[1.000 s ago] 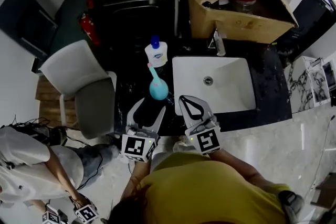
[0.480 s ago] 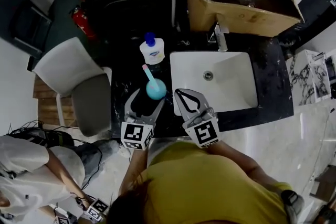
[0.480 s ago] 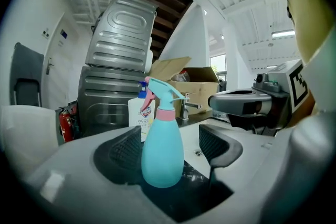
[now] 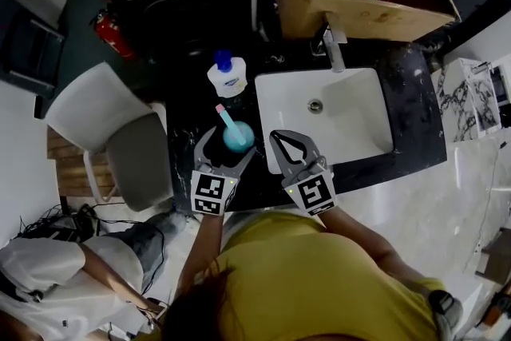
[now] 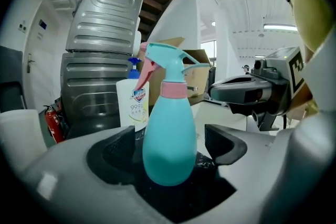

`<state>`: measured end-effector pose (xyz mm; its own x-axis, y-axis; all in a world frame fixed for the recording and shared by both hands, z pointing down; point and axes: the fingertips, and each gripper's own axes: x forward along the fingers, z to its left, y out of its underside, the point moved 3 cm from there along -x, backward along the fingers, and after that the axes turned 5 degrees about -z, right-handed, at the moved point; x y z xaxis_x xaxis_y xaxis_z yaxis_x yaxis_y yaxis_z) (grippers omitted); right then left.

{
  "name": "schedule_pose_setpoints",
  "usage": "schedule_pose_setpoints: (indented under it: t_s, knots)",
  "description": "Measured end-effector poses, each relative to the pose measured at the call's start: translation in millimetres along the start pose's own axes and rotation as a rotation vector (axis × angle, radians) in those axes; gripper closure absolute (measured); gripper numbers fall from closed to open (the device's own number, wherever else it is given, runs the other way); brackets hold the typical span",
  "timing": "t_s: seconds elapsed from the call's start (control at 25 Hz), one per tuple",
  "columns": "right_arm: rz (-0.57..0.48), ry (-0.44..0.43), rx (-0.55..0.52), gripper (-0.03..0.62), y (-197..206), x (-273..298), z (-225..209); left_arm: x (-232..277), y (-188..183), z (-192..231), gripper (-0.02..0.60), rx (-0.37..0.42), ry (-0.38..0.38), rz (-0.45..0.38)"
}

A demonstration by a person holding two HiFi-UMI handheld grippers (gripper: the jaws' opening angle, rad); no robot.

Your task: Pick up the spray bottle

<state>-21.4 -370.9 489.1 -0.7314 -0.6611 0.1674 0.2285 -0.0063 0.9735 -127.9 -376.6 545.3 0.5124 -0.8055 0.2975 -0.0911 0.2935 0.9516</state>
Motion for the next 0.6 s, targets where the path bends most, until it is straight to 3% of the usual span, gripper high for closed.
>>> schedule_pose_setpoints:
  t_s: [0.32,0.6]
  knots:
    - [0.040,0.048,0.015,0.593,10.8,1.0,-8.7,21.5,27.8,0.5,0.155,0.011,0.059,0.110]
    - [0.059,0.071,0.023,0.592,15.8,-6.4,-12.4,29.5,33.8,2.6,0.172,0.027,0.067,0.121]
